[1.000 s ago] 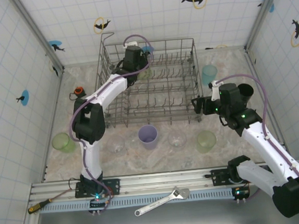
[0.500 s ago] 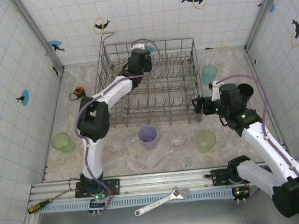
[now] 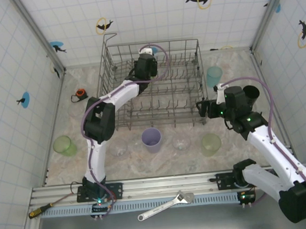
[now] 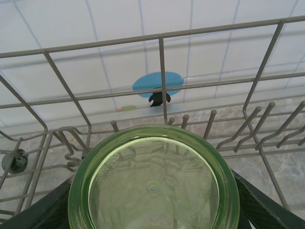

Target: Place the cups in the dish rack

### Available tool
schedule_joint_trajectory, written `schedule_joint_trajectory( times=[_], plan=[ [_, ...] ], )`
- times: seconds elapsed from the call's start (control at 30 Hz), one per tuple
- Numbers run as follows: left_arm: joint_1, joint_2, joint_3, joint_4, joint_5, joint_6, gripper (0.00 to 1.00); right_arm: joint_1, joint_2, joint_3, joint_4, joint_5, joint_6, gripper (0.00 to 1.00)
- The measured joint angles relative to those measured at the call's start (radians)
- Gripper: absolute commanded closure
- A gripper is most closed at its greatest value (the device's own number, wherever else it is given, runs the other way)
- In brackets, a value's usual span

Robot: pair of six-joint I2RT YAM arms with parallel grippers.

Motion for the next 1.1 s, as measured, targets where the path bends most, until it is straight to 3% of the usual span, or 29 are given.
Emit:
schedule_joint_trajectory(
  times=[0.13,0.4,1.1],
  plan=[
    [-0.002,-0.007,-0.025,0.036,-0.011,-0.001,0.40,0.000,0.000,0.000,0.000,-0.003,0.000,0.00],
    [0.000,-0.071,-0.087,0.003,-0.008,-0.039,0.03,0.000,0.000,0.000,0.001,-0.013,0.014,0.00],
    [0.019,-0.404,-0.169,-0.100,0.058,-0.149,0.02,-0.014,0.045,0.147,-0.077,0.007,0.007,0.00]
  ],
)
